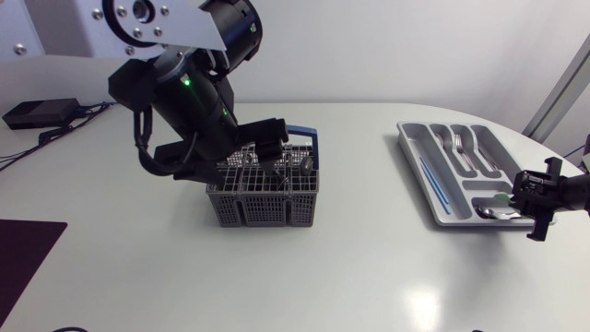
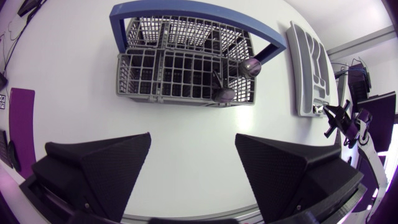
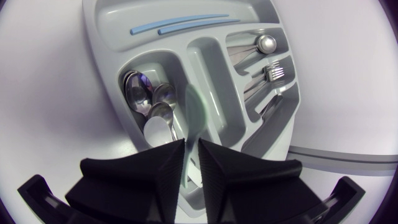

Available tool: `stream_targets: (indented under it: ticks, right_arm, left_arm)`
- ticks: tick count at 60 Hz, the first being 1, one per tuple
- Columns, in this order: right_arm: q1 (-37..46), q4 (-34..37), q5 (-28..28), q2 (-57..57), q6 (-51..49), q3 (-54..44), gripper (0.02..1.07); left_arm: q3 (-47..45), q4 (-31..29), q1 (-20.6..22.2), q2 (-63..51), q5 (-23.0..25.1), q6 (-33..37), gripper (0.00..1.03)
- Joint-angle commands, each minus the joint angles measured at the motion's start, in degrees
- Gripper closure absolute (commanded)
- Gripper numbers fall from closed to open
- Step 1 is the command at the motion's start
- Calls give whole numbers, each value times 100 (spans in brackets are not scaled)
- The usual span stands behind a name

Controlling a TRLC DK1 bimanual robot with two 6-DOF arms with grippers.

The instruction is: Unload the cutlery basket into the drawer organizer.

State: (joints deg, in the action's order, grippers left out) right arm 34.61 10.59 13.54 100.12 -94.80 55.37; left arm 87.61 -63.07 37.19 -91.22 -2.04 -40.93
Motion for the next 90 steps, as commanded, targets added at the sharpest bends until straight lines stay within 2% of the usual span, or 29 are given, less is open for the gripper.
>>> stream_targets:
  ticks: [1, 3, 5, 14, 18, 32, 49, 61, 73, 90]
  right_arm:
    - [28, 5, -88, 43, -161, -123, 58]
    - [28, 5, -159, 26, -161, -132, 48]
    - [28, 13, -229, 17, -152, -132, 43]
    - [2, 259, -238, -177, 6, -79, 31]
    - [-42, 549, -220, -282, 146, -18, 30]
    - [-561, 1604, -159, -1038, 1280, 88, 30]
    - [-1949, 2922, 210, -2383, 2783, -27, 30]
    - [-3320, 3274, 281, -2998, 4075, 52, 30]
    - [-4639, 3406, 254, -2989, 5508, 272, 30]
    - [-5465, 3415, 254, -2646, 6545, 703, 30]
  left_arm:
    - [-218, -56, -45, 148, -42, 261, 8]
    - [-245, -56, -54, 157, -42, 305, 8]
    - [-262, -48, -71, 166, -42, 349, 8]
    - [-421, -48, -124, 271, -42, 577, 8]
    - [-526, -48, -159, 342, -33, 700, 8]
    - [-1080, 313, -159, 728, -33, 1131, 8]
    - [-1686, 945, -186, 1124, -24, 1447, 8]
    - [-2143, 1429, -186, 1317, -24, 1526, 8]
    - [-2319, 1543, -238, 1423, -24, 1597, 8]
    - [-2495, 1657, -370, 1563, -24, 1737, 8]
